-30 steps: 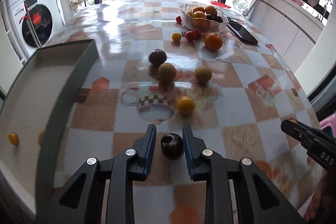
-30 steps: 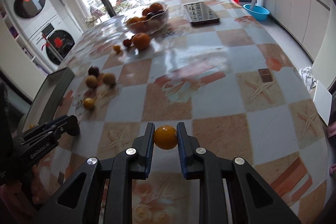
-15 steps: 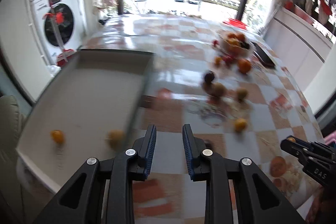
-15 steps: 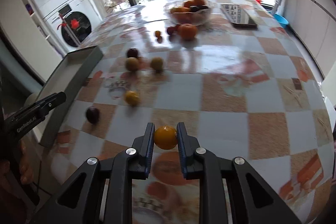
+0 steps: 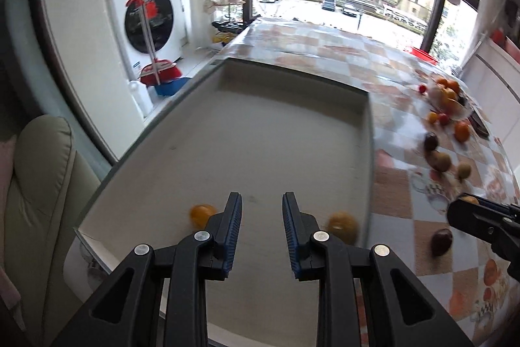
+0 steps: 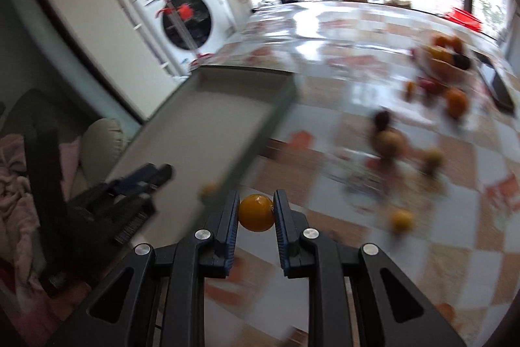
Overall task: Organize fruits
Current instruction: 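Carry both fruits to the white tray and open both grippers to release, then withdraw both grippers from the tray back over the table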
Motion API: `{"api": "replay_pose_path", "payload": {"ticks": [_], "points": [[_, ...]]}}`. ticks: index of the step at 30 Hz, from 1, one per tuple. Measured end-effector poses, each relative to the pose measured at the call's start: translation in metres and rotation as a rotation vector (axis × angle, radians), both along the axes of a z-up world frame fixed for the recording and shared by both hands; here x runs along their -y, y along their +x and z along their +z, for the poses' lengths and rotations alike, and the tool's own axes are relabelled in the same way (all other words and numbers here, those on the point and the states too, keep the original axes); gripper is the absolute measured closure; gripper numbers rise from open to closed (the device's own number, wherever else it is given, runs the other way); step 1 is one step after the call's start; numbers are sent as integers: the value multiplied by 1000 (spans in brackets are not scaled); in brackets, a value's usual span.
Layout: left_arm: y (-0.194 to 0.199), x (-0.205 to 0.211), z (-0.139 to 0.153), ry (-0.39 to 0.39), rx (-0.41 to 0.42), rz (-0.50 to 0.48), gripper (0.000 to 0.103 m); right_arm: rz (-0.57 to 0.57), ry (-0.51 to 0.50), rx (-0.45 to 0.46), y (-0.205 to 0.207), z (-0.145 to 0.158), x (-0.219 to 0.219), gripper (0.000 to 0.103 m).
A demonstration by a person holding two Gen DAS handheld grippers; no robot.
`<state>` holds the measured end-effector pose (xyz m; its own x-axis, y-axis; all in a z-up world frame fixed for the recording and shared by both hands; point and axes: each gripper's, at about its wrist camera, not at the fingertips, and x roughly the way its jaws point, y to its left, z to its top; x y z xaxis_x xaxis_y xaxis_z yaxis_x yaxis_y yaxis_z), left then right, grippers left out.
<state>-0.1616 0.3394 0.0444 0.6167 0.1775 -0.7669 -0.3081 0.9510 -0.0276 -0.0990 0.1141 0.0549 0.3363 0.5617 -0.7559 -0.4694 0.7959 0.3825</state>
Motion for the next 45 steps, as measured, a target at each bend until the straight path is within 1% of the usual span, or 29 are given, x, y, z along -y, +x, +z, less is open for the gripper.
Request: {"api": "replay_pose_path", "payload": {"ticks": [6, 9, 10, 11, 12, 13, 14, 15, 16, 19, 21, 22, 23, 24, 26, 29, 31, 32, 33, 34, 36, 38, 39, 40, 42, 45], "points": [[3, -21, -6, 5, -5, 47, 75, 64, 13, 2, 8, 5, -60, 80], [4, -26, -13, 2, -9, 60, 75, 79, 1, -2, 10, 2, -77, 79], [3, -26, -14, 11, -1, 63, 71, 87, 0, -12, 11, 0, -82, 76], [1, -26, -15, 19, 4, 64, 46, 99, 1, -26, 12, -1, -86, 65], [-1, -28, -16, 21, 6, 68, 27, 101, -3, -32, 12, -2, -89, 55], [-3, -28, -16, 24, 22, 84, 8, 96, -8, -30, 13, -2, -87, 30], [-8, -30, -14, 23, 63, 106, 8, 75, -17, -17, 12, 0, -83, 20], [-11, -29, -12, 16, 97, 115, 8, 63, -17, -7, 12, 1, -78, 20], [-12, -30, -11, 7, 102, 111, 8, 50, -16, -1, 11, 2, -73, 19], [-5, -28, -14, -5, 52, 93, 8, -6, -36, -1, 14, 2, -52, 17], [-5, -25, -12, -5, 49, 89, 8, -73, -51, 18, 13, 2, -25, 16], [-7, -21, -9, -8, 58, 83, 8, -103, -59, 29, 12, 3, -13, 11], [-8, -17, -6, -10, 66, 73, 8, -142, -68, 41, 11, 2, 3, 3], [-9, -13, -3, -12, 72, 61, 8, -172, -74, 50, 10, 2, 17, 0], [-12, 0, 3, -9, 83, 26, 8, -243, -92, 63, 11, -2, 50, 0], [-16, 32, 13, 22, 103, -52, 8, -372, -149, 47, 7, -17, 108, 0], [-19, 61, 20, 53, 127, -123, 8, -447, -182, 7, 12, -30, 143, 0], [-21, 72, 19, 60, 130, -155, 7, -493, -204, -22, 11, -39, 162, 0], [-21, 89, 17, 69, 126, -202, 2, -522, -219, -43, 13, -47, 176, 0], [-21, 100, 14, 77, 121, -228, 0, -553, -244, -64, 13, -55, 190, 0], [-20, 125, 4, 99, 95, -271, 0, -584, -297, -72, 11, -66, 207, 0], [-16, 142, -7, 108, 60, -306, 0, -586, -339, -66, 8, -76, 215, 0], [-14, 147, -10, 117, 58, -311, 0, -576, -370, -32, 5, -76, 213, 0], [-12, 151, -14, 131, 50, -313, 0, -563, -379, -3, 3, -77, 212, 0], [-5, 157, -20, 149, 23, -318, 0, -564, -362, 24, 0, -78, 214, 0], [6, 156, -29, 131, -26, -314, 0, -568, -358, 42, -1, -80, 216, 0]]}}
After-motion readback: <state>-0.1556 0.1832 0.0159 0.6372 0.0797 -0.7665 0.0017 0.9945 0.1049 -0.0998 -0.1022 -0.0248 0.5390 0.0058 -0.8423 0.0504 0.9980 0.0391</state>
